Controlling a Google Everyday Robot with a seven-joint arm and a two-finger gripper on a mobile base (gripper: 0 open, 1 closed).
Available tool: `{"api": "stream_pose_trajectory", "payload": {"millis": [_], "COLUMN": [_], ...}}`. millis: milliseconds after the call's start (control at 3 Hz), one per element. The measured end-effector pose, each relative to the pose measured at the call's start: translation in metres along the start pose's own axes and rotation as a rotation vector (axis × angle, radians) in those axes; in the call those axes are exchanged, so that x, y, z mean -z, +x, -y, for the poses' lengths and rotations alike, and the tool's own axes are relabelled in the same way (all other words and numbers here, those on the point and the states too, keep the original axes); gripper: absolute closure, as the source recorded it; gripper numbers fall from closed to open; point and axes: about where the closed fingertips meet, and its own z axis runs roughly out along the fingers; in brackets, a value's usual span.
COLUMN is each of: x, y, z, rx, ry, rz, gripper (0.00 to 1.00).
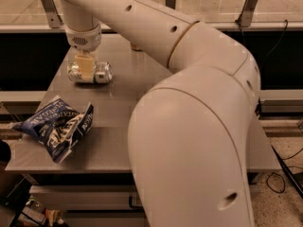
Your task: Place 7up can upright
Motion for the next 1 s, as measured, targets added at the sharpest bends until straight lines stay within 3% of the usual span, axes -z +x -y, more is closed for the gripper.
{"api": "stream_pose_trajectory", "payload": {"millis": [333,667,1000], "x": [-0.0028,-0.0056,-0.0059], "y": [-0.0015,-0.0032,-0.0034], "z": [0.0011,0.0020,0.0021], "rx": [0.000,0.001,0.001], "ry": [0.002,0.004,0.005], "rz": [0.004,0.008,0.008], "gripper": [0.83,1.00,1.00]}}
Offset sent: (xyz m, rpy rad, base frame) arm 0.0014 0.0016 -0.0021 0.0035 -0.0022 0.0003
